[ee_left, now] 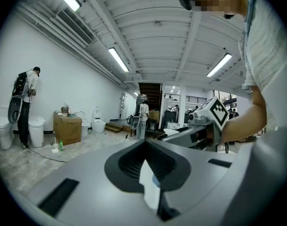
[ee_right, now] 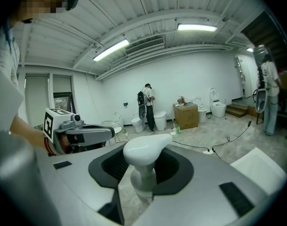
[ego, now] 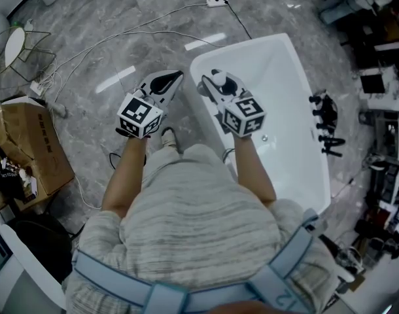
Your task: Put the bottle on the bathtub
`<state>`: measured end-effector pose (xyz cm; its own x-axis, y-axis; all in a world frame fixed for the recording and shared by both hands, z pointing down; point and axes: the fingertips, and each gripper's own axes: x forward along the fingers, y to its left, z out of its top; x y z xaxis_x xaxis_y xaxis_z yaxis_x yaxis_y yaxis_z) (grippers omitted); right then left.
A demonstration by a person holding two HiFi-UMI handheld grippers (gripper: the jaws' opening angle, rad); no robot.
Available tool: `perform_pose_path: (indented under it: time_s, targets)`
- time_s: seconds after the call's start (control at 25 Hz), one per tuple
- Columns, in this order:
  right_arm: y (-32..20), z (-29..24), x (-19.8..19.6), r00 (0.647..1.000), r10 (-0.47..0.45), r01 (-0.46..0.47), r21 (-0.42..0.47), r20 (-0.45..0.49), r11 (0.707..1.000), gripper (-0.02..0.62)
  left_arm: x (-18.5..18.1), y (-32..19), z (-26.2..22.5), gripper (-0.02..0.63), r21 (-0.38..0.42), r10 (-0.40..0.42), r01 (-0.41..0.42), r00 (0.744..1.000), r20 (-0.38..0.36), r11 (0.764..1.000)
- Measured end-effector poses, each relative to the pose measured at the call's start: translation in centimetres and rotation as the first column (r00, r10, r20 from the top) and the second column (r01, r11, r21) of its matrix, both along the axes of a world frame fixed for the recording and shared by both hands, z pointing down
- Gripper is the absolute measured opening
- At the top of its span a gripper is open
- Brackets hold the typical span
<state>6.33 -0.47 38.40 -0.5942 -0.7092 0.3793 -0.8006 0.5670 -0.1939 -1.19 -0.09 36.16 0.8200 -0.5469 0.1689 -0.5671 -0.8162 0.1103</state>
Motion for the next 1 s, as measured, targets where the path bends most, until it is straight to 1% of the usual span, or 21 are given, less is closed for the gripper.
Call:
perform_pose_path:
  time_s: [0.24, 0.44, 0.8, 1.0]
  targets:
    - [-2.4, 0.9, -0.5, 1.000, 0.003, -0.003, -0.028, 0.003, 1.000, 0.138, -0.7, -1.8, 0.5, 0.003, -0.015, 0.001, -0.001, 1.000, 0.002, 1.000]
    - [-4.5, 2.6, 0.2, 1.000, 0.002, -0.002, -0.063, 0.002, 0.998, 0.138, -0.4, -3.3, 1.4, 0.003, -0.041, -0.007, 0.007, 1.000, 0.008, 0.999]
    - [-9.4, 7.2, 1.7, 1.000, -0.024, 0.022, -0.125, -0.012, 0.992, 0.138, 1.3, -7.5, 4.1, 0.003, -0.098, -0.024, 0.027, 0.999, 0.026, 0.995]
    - [-12.2, 10.7, 2.7, 0.998, -0.042, 0.032, -0.180, -0.051, 0.983, 0.138, 2.1, -9.3, 5.1, 0.003, -0.130, -0.035, 0.039, 0.999, 0.032, 0.991]
